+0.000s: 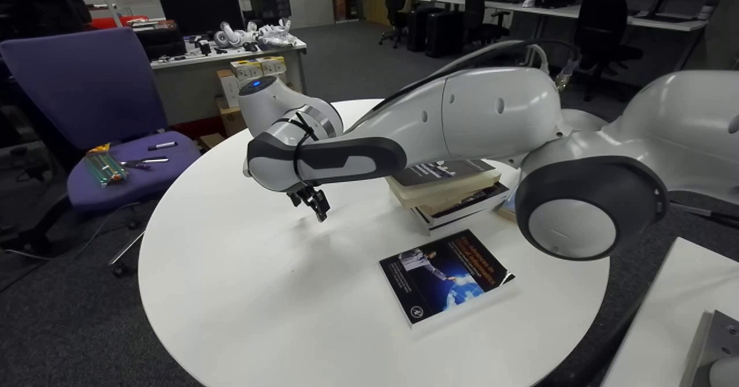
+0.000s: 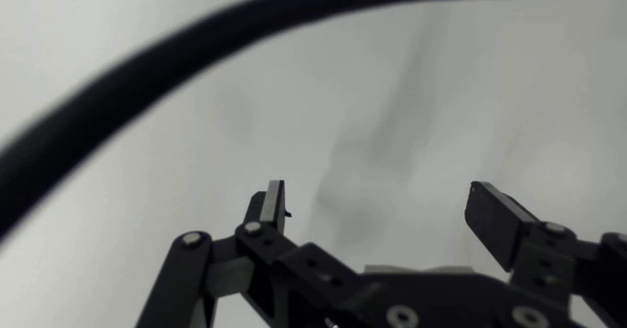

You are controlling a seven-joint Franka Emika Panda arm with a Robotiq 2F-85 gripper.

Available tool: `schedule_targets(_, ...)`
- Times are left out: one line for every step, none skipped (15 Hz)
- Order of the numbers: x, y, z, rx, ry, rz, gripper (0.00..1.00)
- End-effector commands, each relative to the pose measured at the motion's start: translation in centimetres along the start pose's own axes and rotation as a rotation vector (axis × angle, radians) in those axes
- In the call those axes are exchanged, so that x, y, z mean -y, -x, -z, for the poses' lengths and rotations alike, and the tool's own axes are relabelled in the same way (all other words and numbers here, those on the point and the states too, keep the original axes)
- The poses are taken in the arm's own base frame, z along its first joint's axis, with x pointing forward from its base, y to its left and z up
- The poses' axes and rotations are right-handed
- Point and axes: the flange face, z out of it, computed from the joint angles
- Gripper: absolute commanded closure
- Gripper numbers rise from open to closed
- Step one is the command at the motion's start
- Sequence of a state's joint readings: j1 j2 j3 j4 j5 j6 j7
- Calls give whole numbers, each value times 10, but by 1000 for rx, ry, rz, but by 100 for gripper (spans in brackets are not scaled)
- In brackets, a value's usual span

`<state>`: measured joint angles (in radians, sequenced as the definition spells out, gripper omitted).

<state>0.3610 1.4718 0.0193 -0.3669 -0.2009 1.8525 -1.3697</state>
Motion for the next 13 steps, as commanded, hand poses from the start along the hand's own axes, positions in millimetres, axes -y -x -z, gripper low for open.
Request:
schedule_targets(-6,4,31,-18,14,-46,0)
schedule_targets(-7,7,38,-20,14,-65,0)
schedule_targets(-7,8,44,-24,13,-76,0)
schedule_targets(-8,9,50,-22,12,-87,0)
schedule_targets(-8,10,56,-25,12,-96,0)
schedule_targets(-9,11,61,-25,12,-100,0)
schedule_targets(-9,12,67,-26,11,-106,0)
schedule_targets(-9,13,71,-24,9,-110,0)
schedule_targets(-9,14,76,-12,9,-126,0)
schedule_targets(-9,16,79,3,5,-150,0)
schedule_targets(-10,10,61,-4,26,-112,0)
schedule_targets(-10,11,65,-3,24,-123,0)
schedule_targets(-10,12,68,-2,22,-128,0)
